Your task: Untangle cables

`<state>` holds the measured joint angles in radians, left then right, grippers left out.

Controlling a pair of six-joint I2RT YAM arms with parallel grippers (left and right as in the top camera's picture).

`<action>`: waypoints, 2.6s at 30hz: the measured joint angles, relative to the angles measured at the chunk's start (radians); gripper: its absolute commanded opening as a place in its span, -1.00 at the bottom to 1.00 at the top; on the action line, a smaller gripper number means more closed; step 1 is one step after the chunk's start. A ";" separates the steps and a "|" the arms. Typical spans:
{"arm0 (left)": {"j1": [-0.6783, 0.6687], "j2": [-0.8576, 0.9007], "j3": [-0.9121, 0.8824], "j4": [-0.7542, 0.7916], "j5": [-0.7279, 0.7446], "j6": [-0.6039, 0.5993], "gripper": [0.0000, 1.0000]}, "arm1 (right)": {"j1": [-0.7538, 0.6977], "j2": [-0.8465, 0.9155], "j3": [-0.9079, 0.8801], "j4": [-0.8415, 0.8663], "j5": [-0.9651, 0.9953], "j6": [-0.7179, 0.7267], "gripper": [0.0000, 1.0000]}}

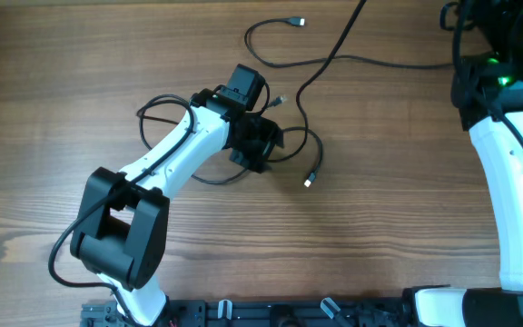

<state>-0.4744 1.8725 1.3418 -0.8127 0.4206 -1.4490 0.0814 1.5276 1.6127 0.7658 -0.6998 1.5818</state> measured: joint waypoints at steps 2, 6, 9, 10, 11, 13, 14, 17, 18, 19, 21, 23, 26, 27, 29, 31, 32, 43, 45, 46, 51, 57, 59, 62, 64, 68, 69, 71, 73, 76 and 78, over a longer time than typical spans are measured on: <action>0.000 0.000 0.000 -0.021 -0.056 0.001 -0.14 | 0.000 0.000 0.000 -0.001 0.009 0.012 -0.91; 0.000 0.000 0.000 -0.040 -0.133 -0.001 -0.58 | 0.000 0.000 0.000 -0.001 0.021 0.023 -0.91; 0.000 0.000 0.000 -0.042 -0.166 0.001 -0.92 | 0.000 0.000 0.000 -0.001 0.025 0.023 -0.91; 0.000 0.000 0.000 -0.042 -0.175 0.002 -0.92 | 0.000 0.000 0.000 -0.001 0.025 0.023 -0.91; 0.000 0.000 0.000 -0.041 -0.191 0.006 -0.92 | 0.000 0.000 0.000 -0.001 0.027 0.023 -0.91; 0.000 0.000 0.000 -0.041 -0.214 0.005 -0.92 | 0.000 0.000 0.000 -0.008 0.027 0.022 -0.92; 0.005 0.000 0.000 -0.041 -0.243 0.005 -0.92 | 0.000 0.000 0.000 -0.025 0.028 0.017 -0.91; 0.026 0.000 0.000 -0.040 -0.263 0.005 -0.92 | -0.015 -0.004 0.010 -0.208 0.028 -0.046 -0.91; 0.042 0.000 0.000 -0.040 -0.272 0.005 -0.92 | -0.027 -0.004 0.010 -0.280 0.031 -0.078 -0.91; 0.060 0.000 0.000 -0.040 -0.283 0.005 -0.92 | -0.051 -0.002 0.011 -0.401 0.041 -0.146 -0.91; 0.107 0.000 0.000 -0.039 -0.311 0.004 -0.92 | -0.070 0.000 0.012 -0.465 0.055 -0.202 -0.91; 0.146 0.001 -0.001 -0.020 -0.332 0.004 -0.92 | -0.096 0.000 0.014 -0.567 0.078 -0.287 -0.91; 0.204 0.001 -0.002 0.037 -0.361 0.005 -0.92 | -0.134 0.000 0.014 -0.687 0.128 -0.405 -0.91; 0.218 0.001 -0.002 0.060 -0.369 0.005 -0.92 | -0.147 0.000 0.014 -0.726 0.149 -0.442 -0.91; 0.234 0.002 -0.002 0.107 -0.376 0.005 -0.92 | -0.174 0.000 0.014 -0.815 0.190 -0.507 -0.91; 0.235 0.002 -0.002 0.154 -0.380 0.005 -0.92 | -0.194 0.000 0.014 -0.882 0.225 -0.549 -0.91; 0.235 0.002 -0.002 0.173 -0.380 0.004 -0.92 | -0.208 0.000 0.014 -0.923 0.251 -0.578 -0.91; 0.232 0.002 -0.002 0.244 -0.420 0.004 -0.92 | -0.348 0.000 0.015 -1.202 0.571 -0.797 -0.91; 0.230 0.002 -0.002 0.247 -0.422 0.004 -0.92 | -0.376 0.006 0.015 -1.218 0.598 -0.821 -0.91; 0.227 0.002 -0.002 0.248 -0.423 0.004 -0.92 | -0.386 0.011 0.015 -1.225 0.607 -0.828 -0.91; 0.192 0.002 -0.002 0.284 -0.439 0.004 -0.92 | -0.438 0.068 0.015 -1.242 0.633 -0.850 -0.91; 0.106 0.012 -0.002 0.343 -0.507 0.004 -0.92 | -0.492 0.136 0.015 -1.261 0.660 -0.854 -0.91; 0.075 0.012 -0.002 0.359 -0.539 0.004 -0.92 | -0.513 0.160 0.015 -1.264 0.672 -0.854 -0.91; 0.034 0.013 -0.002 0.373 -0.595 0.004 -0.92 | -0.542 0.192 0.015 -1.267 0.683 -0.854 -0.91; 0.015 0.013 -0.002 0.373 -0.624 0.004 -0.92 | -0.562 0.211 0.015 -1.267 0.692 -0.854 -0.92; -0.003 0.031 -0.002 0.393 -0.660 0.004 -0.92 | -0.613 0.255 0.015 -1.267 0.711 -0.854 -0.91; -0.003 0.043 -0.002 0.403 -0.663 0.004 -0.92 | -0.624 0.264 0.015 -1.268 0.713 -0.854 -0.91; -0.003 0.078 -0.002 0.442 -0.660 0.004 -0.92 | -0.645 0.280 0.015 -1.268 0.713 -0.854 -0.92; -0.003 0.115 -0.002 0.476 -0.647 0.004 -0.92 | -0.667 0.301 0.015 -1.271 0.713 -0.854 -0.91; -0.005 0.161 -0.002 0.518 -0.620 0.004 -0.92 | -0.690 0.327 0.014 -1.284 0.717 -0.854 -0.91; -0.006 0.182 -0.002 0.547 -0.604 0.004 -0.92 | -0.703 0.344 0.014 -1.289 0.720 -0.854 -0.91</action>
<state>-0.4808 2.0544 1.3396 -0.2653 -0.1833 -1.4452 -0.6220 1.8713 1.6268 -0.5232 0.0204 0.7277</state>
